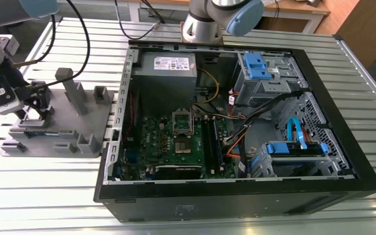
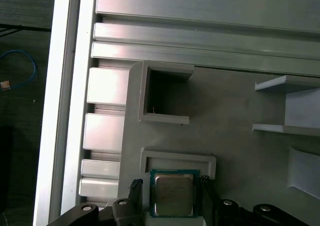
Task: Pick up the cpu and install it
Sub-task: 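Pick up the cpu and move it towards the insertion slot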
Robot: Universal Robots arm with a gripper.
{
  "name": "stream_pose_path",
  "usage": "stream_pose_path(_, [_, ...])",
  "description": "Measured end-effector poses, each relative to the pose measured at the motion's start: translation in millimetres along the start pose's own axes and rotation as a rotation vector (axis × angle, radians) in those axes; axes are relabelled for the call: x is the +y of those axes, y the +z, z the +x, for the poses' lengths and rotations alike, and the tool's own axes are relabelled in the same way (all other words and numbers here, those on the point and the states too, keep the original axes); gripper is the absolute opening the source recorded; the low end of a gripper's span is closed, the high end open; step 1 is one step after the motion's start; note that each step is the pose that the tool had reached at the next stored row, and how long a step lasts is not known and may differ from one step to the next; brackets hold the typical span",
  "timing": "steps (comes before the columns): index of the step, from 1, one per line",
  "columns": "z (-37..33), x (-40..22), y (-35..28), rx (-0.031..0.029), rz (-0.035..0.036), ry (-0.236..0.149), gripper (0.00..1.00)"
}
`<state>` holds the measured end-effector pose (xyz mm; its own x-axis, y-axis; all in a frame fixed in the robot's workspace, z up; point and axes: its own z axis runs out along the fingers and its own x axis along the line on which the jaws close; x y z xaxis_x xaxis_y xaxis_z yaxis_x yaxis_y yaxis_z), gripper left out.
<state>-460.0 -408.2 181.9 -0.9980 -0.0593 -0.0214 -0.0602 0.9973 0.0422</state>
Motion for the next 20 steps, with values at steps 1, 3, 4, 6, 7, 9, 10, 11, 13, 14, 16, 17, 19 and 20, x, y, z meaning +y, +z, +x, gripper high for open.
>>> stream_pose_path(1, [0.0, 0.0, 0.0, 0.0000, 0.0000, 0.000, 0.57])
stream_pose_path(3, [-0.1, 0.0, 0.0, 0.0000, 0.0000, 0.000, 0.57])
stream_pose_path(4, [-0.1, 0.0, 0.0, 0.0000, 0.0000, 0.000, 0.57])
stream_pose_path(6, [-0.1, 0.0, -0.3, 0.0001, 0.0000, 0.000, 0.57])
stream_pose_path(7, [-0.1, 0.0, -0.3, -0.0001, 0.0000, 0.000, 0.57])
stream_pose_path(9, [-0.4, 0.0, -0.3, -0.0001, 0.0000, 0.000, 0.57])
stream_pose_path(10, [-0.5, 0.0, -0.3, 0.0000, 0.0000, 0.000, 0.57])
stream_pose_path(11, [-0.6, 0.0, -0.3, 0.0000, 0.0000, 0.000, 0.57])
stream_pose_path(13, [-0.6, 0.0, -0.4, 0.0001, 0.0000, 0.000, 0.57])
stream_pose_path(14, [-0.6, 0.0, -0.4, 0.0000, 0.0000, 0.000, 0.57])
stream_pose_path(16, [-0.7, 0.1, -0.4, -0.0001, 0.0000, 0.000, 0.57])
stream_pose_path(17, [-0.8, 0.2, -0.4, -0.0002, -0.0001, -0.001, 0.57])
stream_pose_path(19, [-0.8, 0.7, -0.4, -0.0001, 0.0000, -0.001, 0.57])
stream_pose_path(20, [-0.7, 1.1, -0.4, 0.0000, -0.0001, 0.000, 0.57])
